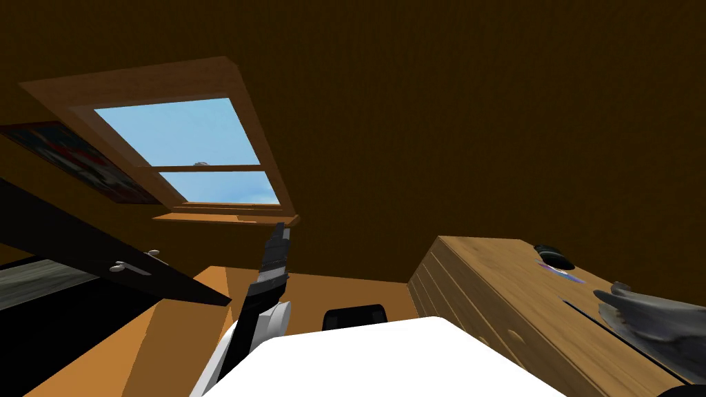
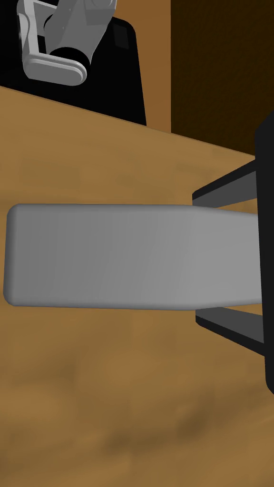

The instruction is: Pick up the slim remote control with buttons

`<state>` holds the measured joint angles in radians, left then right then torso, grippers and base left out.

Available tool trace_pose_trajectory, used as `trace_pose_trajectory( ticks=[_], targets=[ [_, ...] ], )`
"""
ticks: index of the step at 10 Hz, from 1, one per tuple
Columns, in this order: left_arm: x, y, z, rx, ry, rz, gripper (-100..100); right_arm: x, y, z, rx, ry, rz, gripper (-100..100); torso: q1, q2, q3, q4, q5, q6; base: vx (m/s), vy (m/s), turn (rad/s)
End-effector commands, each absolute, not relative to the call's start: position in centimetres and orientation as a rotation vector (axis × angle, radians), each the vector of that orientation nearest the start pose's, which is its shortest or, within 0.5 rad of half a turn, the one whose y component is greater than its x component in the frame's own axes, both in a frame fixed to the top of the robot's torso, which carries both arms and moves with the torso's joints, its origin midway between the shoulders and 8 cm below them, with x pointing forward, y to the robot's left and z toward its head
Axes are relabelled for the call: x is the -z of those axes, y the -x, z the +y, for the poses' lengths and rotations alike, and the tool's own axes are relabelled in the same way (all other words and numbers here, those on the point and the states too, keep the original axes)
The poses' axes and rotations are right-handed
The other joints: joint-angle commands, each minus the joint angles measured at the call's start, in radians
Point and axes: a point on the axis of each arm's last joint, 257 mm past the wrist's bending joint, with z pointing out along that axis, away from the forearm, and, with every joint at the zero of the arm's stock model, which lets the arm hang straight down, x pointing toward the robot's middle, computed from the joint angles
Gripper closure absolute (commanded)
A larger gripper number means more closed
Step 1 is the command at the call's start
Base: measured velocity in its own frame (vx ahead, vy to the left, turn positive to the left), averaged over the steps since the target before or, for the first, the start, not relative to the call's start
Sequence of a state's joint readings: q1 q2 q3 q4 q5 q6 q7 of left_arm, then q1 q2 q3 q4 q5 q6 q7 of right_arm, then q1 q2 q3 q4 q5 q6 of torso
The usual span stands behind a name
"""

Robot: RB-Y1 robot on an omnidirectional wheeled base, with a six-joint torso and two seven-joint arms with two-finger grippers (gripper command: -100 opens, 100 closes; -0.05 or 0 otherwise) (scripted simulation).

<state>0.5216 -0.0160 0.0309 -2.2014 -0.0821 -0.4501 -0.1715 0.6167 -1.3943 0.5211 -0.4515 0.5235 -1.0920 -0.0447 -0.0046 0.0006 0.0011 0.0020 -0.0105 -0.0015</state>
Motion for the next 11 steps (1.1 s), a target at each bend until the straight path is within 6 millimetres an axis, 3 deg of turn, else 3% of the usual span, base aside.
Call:
trace_pose_trajectory(
  ticks=[1,4,5,6,8,10,11],
  targets=[
    [2.9,-36.2,29.1,1.021,0.657,0.793,0,32.5,9.5,-72.0,-0.010,-0.189,3.123,100,0.000,0.000,0.000,0.000,0.000,0.000,0.000,0.000,0.000],
    [2.9,-36.2,29.1,1.021,0.657,0.793,0,32.5,9.5,-72.1,-0.008,-0.189,3.123,100,0.000,-0.001,-0.001,0.000,0.000,0.000,0.000,0.000,0.000],
    [2.9,-36.2,29.1,1.021,0.657,0.793,0,32.5,9.5,-72.1,-0.008,-0.189,3.123,0,0.000,-0.001,-0.001,0.000,0.000,0.000,0.000,0.000,0.000],
    [2.9,-36.2,29.1,1.021,0.657,0.793,0,32.0,8.5,-72.5,0.009,-0.140,3.124,100,0.000,-0.001,-0.001,0.000,0.000,0.000,0.054,-0.037,-0.284],
    [2.9,-36.2,29.1,1.020,0.657,0.793,0,30.7,6.7,-73.7,0.062,-0.043,3.128,100,-0.003,-0.005,-0.003,-0.002,0.001,0.004,0.125,-0.053,-0.403],
    [2.9,-36.2,29.1,1.020,0.657,0.793,0,31.4,6.1,-72.8,0.019,-0.023,3.122,100,-0.002,-0.008,-0.005,-0.002,0.000,-0.002,0.073,-0.013,-0.010],
    [2.9,-36.2,29.1,1.021,0.657,0.793,0,30.6,5.3,-73.5,0.053,0.019,3.125,100,-0.001,-0.006,-0.004,-0.002,0.000,-0.003,0.050,-0.016,-0.170]
  ],
)
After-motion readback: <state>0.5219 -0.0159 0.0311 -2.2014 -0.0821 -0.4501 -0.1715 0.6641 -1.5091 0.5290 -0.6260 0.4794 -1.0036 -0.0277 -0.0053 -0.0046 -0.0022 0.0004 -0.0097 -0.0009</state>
